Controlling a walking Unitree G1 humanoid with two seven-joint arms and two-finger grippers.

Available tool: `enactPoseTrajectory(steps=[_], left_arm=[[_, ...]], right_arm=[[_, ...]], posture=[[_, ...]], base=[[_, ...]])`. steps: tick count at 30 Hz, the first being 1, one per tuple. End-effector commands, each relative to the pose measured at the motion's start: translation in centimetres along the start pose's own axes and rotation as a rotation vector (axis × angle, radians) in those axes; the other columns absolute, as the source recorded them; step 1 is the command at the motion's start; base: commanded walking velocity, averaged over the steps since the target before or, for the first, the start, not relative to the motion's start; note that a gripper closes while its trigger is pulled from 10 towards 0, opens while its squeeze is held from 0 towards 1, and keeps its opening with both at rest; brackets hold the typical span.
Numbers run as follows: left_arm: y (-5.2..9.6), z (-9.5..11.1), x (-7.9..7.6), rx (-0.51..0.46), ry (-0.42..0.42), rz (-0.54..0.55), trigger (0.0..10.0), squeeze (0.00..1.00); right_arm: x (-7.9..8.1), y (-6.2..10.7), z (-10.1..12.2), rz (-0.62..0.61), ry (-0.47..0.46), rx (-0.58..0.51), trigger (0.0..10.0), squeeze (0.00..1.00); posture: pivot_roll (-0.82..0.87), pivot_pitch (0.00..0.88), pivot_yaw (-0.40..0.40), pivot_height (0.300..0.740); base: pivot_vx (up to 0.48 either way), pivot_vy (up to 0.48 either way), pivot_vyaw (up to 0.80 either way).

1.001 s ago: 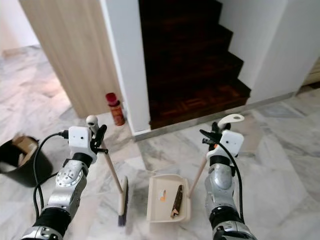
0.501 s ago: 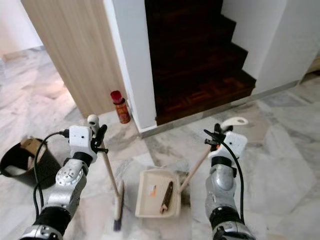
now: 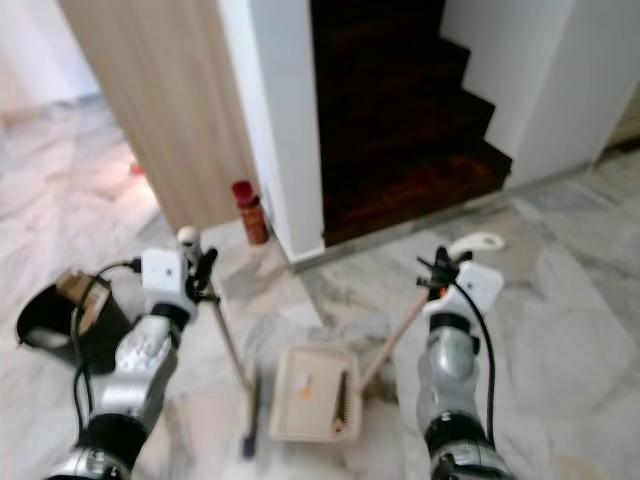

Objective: Sweep floor

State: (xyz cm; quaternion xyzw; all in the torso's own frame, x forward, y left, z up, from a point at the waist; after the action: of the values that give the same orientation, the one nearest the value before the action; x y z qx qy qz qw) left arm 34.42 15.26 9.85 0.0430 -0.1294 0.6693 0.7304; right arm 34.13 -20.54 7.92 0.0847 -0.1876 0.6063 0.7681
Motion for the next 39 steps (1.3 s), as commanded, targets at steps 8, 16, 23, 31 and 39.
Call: enactPoseTrajectory(steps=[8, 16, 23, 31, 39], left_arm=[[-0.27, 1.00, 0.71, -0.044, -0.032, 0.013, 10.0, 0.00], [-0.37, 1.09, 0.93, -0.046, -0.033, 0.017, 10.0, 0.00], [-0.39, 1.10, 1.01, -0.045, -0.036, 0.020, 10.0, 0.00], [-0.35, 1.08, 1.23, -0.044, -0.039, 0.023, 10.0, 0.00], [-0.17, 0.99, 1.23, -0.044, -0.040, 0.021, 10.0, 0.00]], right_arm=[[0.79, -0.59, 1.01, 0.034, -0.009, -0.042, 10.0, 0.00], [0.97, -0.64, 1.02, 0.035, -0.005, -0.044, 10.0, 0.00], [0.91, -0.57, 0.90, 0.030, -0.021, -0.038, 10.0, 0.00], [1.10, -0.53, 0.84, 0.037, -0.024, -0.038, 10.0, 0.00], [1.40, -0.42, 0.78, 0.065, 0.006, -0.038, 10.0, 0.00]], posture=[[0.04, 0.000, 0.065, 0.740], [0.04, 0.000, 0.067, 0.740], [0.04, 0.000, 0.070, 0.740], [0.05, 0.004, 0.068, 0.740], [0.05, 0.000, 0.070, 0.740]], base=[[0.000, 0.283, 0.00], [0.000, 0.285, 0.00], [0.000, 0.284, 0.00], [0.000, 0.287, 0.00], [0.000, 0.287, 0.06]])
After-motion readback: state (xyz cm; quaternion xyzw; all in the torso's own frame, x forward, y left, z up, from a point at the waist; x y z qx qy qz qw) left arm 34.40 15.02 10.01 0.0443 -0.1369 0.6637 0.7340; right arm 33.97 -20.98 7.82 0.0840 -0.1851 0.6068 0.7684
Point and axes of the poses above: a point about 5 cm out from each wrist's last joint towards the gripper, its own y axis pointing back from the gripper into the wrist, its own z axis along the axis of the wrist's last joint, x = y × z, the point moved 2 cm from there along -y, pointing out of the wrist towards the gripper, and after that the axes turned 13 degrees about -y, right-handed, at the moved point
